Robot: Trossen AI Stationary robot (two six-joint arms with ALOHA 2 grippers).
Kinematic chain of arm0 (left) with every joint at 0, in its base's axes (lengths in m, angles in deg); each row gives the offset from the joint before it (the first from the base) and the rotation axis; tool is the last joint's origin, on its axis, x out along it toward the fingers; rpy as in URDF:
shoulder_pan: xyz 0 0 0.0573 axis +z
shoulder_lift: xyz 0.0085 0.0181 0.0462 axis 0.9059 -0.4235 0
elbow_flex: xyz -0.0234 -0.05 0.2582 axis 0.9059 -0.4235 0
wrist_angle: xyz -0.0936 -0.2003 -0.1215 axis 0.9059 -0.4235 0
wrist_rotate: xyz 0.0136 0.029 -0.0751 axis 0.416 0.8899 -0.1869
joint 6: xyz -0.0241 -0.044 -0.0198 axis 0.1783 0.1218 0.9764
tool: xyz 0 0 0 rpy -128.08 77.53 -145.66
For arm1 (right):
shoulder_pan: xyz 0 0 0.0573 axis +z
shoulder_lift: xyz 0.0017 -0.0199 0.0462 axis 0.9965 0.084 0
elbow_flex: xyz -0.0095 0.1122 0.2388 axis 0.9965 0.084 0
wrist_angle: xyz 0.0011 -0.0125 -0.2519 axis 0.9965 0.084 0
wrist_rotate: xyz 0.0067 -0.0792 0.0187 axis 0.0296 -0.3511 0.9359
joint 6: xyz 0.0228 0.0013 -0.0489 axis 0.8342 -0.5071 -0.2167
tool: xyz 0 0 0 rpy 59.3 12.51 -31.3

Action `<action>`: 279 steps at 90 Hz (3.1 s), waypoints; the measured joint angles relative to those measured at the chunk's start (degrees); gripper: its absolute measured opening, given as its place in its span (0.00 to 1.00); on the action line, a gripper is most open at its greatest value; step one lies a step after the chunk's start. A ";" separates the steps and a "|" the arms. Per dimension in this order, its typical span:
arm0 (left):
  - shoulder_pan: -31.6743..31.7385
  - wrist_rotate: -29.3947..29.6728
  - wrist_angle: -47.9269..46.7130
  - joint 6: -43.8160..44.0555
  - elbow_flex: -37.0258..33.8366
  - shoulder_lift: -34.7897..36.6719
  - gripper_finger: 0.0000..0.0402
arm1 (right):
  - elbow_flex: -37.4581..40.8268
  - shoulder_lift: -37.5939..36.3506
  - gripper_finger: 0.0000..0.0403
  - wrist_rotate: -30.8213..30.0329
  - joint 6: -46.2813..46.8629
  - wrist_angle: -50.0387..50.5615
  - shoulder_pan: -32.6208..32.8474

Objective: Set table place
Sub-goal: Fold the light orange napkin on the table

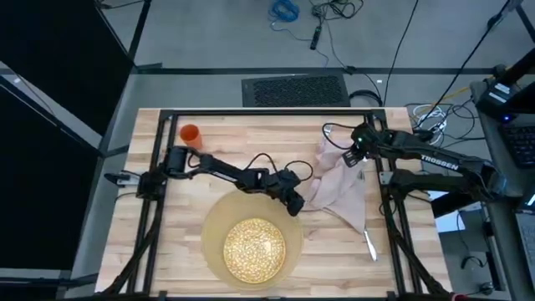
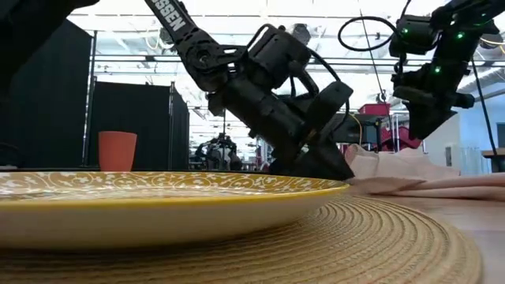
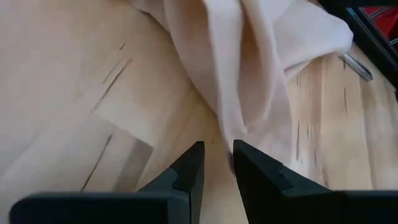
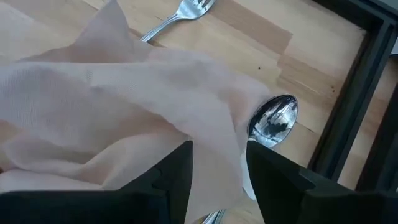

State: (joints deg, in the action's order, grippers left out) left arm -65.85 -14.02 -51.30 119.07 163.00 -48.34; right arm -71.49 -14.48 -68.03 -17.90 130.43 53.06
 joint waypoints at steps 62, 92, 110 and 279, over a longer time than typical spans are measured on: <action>-0.13 -1.62 3.69 -3.52 0.00 0.00 0.01 | 0.00 0.00 0.34 0.00 0.17 -0.05 2.99; 0.60 -0.89 3.37 -8.83 -0.02 3.01 0.00 | 0.00 -0.58 0.34 -0.26 -0.04 -0.12 2.99; 2.17 2.23 -6.01 -15.40 -0.05 11.09 0.00 | -0.02 -6.55 0.34 -1.73 0.11 -0.26 3.27; 13.59 20.00 -37.78 -29.06 -1.16 35.56 0.00 | 6.88 9.33 0.34 1.79 19.70 -7.68 14.47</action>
State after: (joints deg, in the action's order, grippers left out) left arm -52.26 5.98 -89.08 90.01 161.84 -12.78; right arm -64.61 -5.15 -66.23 1.79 122.75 67.53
